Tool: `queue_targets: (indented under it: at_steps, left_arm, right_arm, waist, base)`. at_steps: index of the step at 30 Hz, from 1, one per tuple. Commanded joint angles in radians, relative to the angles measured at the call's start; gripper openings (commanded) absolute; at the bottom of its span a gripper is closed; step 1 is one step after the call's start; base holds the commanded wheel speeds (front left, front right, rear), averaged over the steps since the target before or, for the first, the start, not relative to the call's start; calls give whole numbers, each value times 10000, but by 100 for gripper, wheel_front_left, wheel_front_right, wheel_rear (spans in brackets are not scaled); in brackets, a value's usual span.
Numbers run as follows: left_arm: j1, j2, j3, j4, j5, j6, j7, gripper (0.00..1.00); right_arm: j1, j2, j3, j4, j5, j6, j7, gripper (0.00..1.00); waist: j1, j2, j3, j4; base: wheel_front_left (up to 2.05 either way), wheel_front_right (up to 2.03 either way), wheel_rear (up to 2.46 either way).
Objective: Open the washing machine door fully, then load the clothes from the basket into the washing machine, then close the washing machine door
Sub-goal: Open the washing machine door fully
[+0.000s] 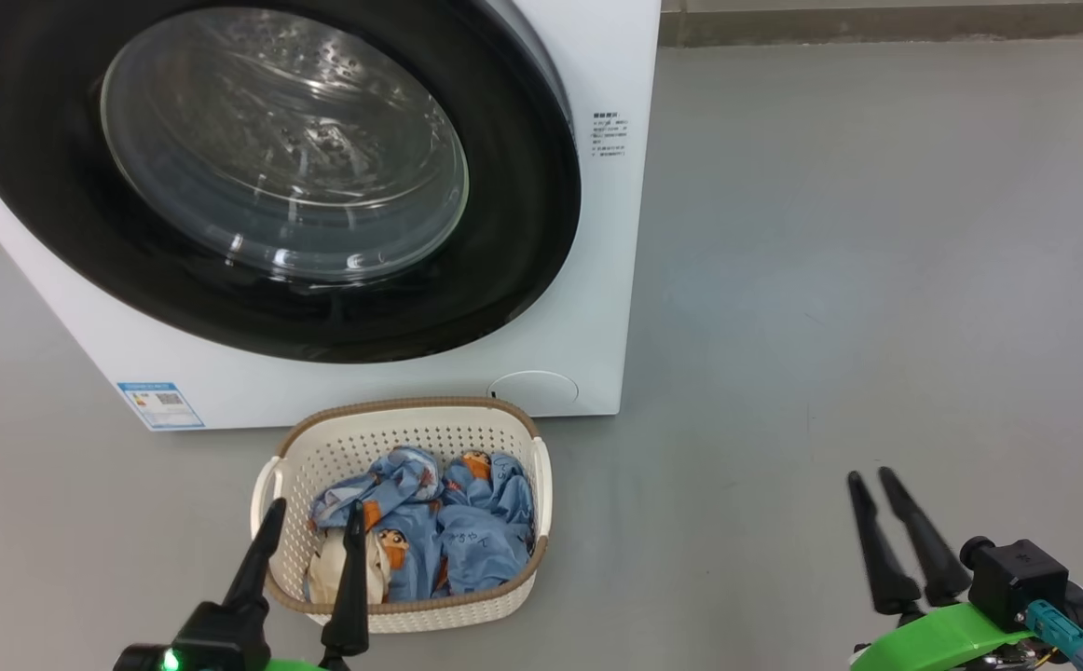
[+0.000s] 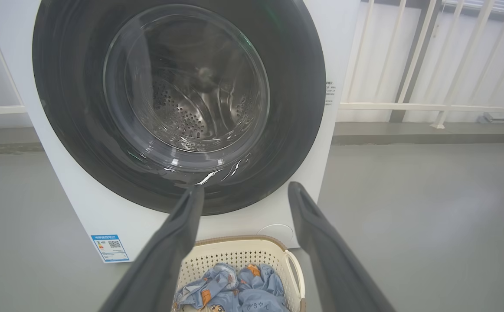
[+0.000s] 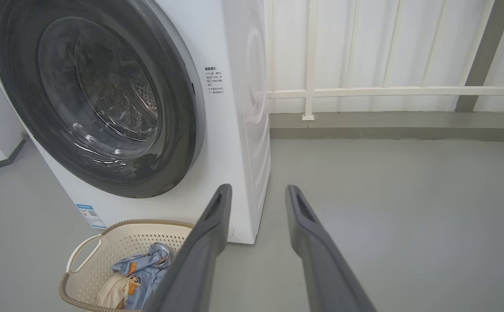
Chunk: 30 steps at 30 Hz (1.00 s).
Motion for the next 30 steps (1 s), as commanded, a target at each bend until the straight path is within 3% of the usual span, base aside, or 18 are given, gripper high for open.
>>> queue_targets:
  at_steps: [1,4,10,12,16,20,25,30]
  left_arm:
    - [-308,53,283,-221,74,31,-65,100]
    - [-338,53,267,-231,91,18,-65,100]
    - [-445,53,186,-262,117,-12,-65,100]
    - [-492,53,167,-267,127,-28,-65,100]
    - [-605,53,89,-271,123,-42,-65,100]
    - [-739,53,0,-283,95,-47,-65,100]
    - [-1001,53,-149,-332,28,-32,-65,100]
    - [-1415,53,-422,-377,-112,20,-65,100]
  right_arm:
    - [-398,-74,296,-262,9,16,-120,0]
    - [-413,-74,326,-237,294,16,-120,0]
    - [-700,-74,349,120,2057,16,-107,0]
    - [-883,-74,403,351,3250,16,-18,0]
    - [-1411,-74,489,824,6872,16,252,0]
    - [-2130,-74,371,1234,8906,16,603,0]
    - [-3193,-74,-4,1478,9760,16,1296,0]
    - [-4509,-232,-609,1438,9501,16,2585,0]
  waist:
    - [0,-1,41,19]
    - [0,-1,114,57]
    - [0,-1,388,221]
    - [0,-1,510,297]
    - [0,-1,774,480]
    - [0,-1,1062,666]
    - [0,-1,1536,931]
    - [0,-1,2187,1308]
  base:
    - [0,0,0]
    - [0,0,0]
    - [0,0,0]
    - [0,0,0]
    - [0,0,0]
    - [0,0,0]
    - [0,0,0]
    - [0,0,0]
